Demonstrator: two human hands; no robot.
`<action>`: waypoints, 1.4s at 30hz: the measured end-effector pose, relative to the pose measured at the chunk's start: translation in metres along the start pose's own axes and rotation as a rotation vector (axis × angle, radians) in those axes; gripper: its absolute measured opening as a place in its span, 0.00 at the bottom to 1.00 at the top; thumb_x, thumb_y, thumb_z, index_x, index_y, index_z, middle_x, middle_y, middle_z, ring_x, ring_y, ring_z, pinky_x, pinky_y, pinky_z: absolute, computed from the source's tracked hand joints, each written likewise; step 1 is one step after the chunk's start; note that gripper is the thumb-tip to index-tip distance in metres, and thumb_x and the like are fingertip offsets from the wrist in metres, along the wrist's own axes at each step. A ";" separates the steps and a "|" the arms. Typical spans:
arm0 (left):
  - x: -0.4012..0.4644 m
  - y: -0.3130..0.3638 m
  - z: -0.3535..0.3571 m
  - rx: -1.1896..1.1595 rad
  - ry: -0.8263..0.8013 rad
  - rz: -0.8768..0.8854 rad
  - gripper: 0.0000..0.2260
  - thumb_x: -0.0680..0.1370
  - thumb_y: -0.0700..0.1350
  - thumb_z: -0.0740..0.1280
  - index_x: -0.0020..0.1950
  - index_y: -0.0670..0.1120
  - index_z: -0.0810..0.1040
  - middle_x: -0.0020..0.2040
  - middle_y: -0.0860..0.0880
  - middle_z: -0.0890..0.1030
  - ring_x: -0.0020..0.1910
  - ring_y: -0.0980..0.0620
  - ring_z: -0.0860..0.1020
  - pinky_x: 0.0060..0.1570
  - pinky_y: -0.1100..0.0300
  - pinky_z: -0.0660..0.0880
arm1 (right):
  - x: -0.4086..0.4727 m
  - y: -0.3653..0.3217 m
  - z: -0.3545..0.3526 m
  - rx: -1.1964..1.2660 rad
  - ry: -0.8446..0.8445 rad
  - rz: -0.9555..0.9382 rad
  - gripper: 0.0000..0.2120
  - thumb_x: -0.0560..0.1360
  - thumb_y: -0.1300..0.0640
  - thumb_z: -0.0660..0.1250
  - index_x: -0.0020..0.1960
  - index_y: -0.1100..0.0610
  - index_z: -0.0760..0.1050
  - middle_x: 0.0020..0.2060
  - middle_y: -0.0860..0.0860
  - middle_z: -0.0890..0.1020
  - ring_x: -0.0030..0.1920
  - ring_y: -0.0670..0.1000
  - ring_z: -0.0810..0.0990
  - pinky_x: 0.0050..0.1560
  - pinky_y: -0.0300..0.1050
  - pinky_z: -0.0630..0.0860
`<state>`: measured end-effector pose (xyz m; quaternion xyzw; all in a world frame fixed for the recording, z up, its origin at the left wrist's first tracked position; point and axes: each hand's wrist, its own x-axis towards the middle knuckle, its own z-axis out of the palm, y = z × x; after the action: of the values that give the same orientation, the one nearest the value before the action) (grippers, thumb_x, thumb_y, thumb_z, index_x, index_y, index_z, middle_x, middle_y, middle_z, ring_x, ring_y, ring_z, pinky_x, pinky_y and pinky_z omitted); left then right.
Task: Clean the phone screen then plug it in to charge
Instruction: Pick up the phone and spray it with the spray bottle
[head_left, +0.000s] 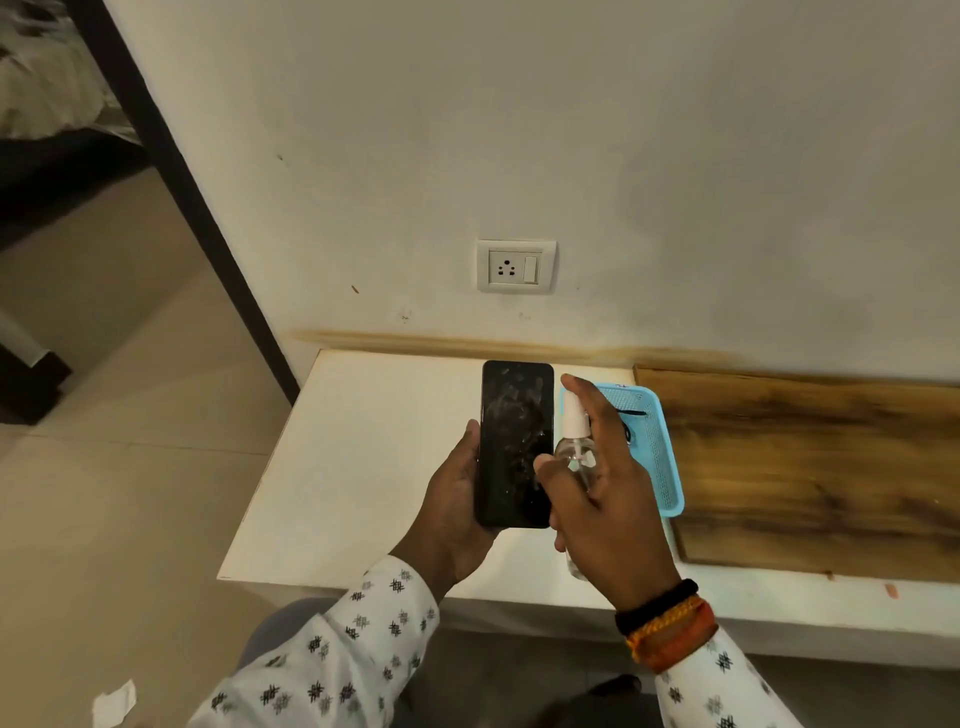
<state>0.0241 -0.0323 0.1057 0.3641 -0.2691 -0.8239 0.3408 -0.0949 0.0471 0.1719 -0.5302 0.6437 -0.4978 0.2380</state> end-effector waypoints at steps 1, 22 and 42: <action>0.000 0.000 0.000 -0.006 0.001 0.002 0.26 0.83 0.61 0.53 0.67 0.46 0.79 0.64 0.39 0.81 0.64 0.39 0.79 0.64 0.42 0.75 | 0.002 -0.001 0.002 -0.017 0.005 -0.013 0.31 0.74 0.51 0.66 0.68 0.26 0.57 0.52 0.35 0.73 0.48 0.56 0.81 0.39 0.53 0.84; -0.004 0.003 0.002 -0.056 -0.008 -0.003 0.24 0.83 0.60 0.53 0.67 0.46 0.78 0.63 0.40 0.82 0.60 0.40 0.81 0.47 0.48 0.81 | 0.009 0.009 0.018 -0.174 0.144 -0.072 0.29 0.75 0.48 0.63 0.66 0.25 0.54 0.46 0.26 0.70 0.41 0.50 0.81 0.35 0.48 0.83; -0.001 0.005 0.003 -0.117 -0.028 -0.003 0.27 0.83 0.60 0.52 0.68 0.42 0.76 0.62 0.31 0.78 0.56 0.35 0.80 0.50 0.44 0.81 | -0.036 0.034 0.021 -0.166 0.128 0.104 0.35 0.76 0.50 0.68 0.67 0.24 0.50 0.50 0.16 0.65 0.32 0.50 0.81 0.33 0.48 0.83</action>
<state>0.0239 -0.0340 0.1113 0.3326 -0.2247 -0.8437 0.3565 -0.0807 0.0705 0.1250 -0.4812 0.7233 -0.4625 0.1771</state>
